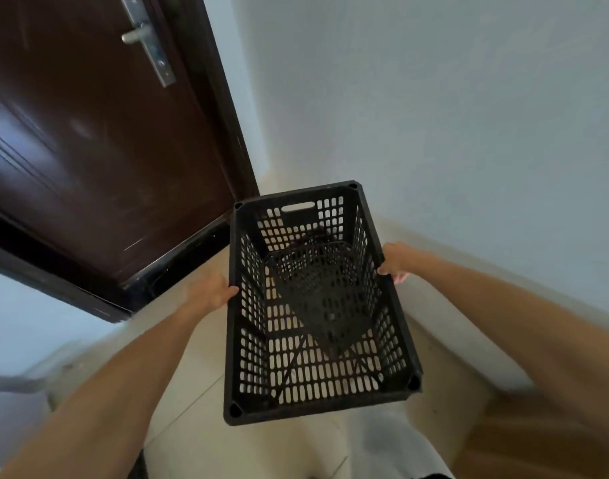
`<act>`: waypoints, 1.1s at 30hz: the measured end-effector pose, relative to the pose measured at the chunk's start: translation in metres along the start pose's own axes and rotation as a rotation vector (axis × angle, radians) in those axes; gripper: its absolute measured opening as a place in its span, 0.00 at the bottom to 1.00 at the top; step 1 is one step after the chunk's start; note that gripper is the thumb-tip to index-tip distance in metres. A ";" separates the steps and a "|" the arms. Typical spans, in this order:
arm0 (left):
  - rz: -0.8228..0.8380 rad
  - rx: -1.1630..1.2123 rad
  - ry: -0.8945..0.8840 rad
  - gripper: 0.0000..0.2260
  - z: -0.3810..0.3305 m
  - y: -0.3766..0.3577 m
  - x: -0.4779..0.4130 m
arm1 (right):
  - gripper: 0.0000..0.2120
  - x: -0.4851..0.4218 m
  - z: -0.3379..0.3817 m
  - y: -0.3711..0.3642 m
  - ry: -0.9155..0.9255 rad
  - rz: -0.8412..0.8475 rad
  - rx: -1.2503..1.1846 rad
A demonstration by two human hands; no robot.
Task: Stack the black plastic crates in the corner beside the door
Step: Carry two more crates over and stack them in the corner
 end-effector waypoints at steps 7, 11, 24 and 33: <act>0.056 0.049 0.166 0.16 -0.047 -0.016 -0.090 | 0.18 -0.128 -0.013 0.069 0.036 0.044 0.087; 0.137 0.122 0.211 0.15 -0.068 -0.046 -0.129 | 0.11 -0.188 -0.020 0.084 0.053 0.079 0.111; 0.250 0.219 0.374 0.13 -0.072 -0.143 -0.228 | 0.14 -0.363 -0.017 0.050 0.117 0.109 0.232; 0.253 0.207 0.406 0.12 -0.061 -0.160 -0.278 | 0.13 -0.415 -0.012 0.032 0.087 0.060 0.218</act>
Point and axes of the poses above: each hand's wrist, its own x-axis away from the middle knuckle, its own y-axis out of the back of the hand, z = x × y, the point moved 9 cm from there along -x, towards the middle knuckle
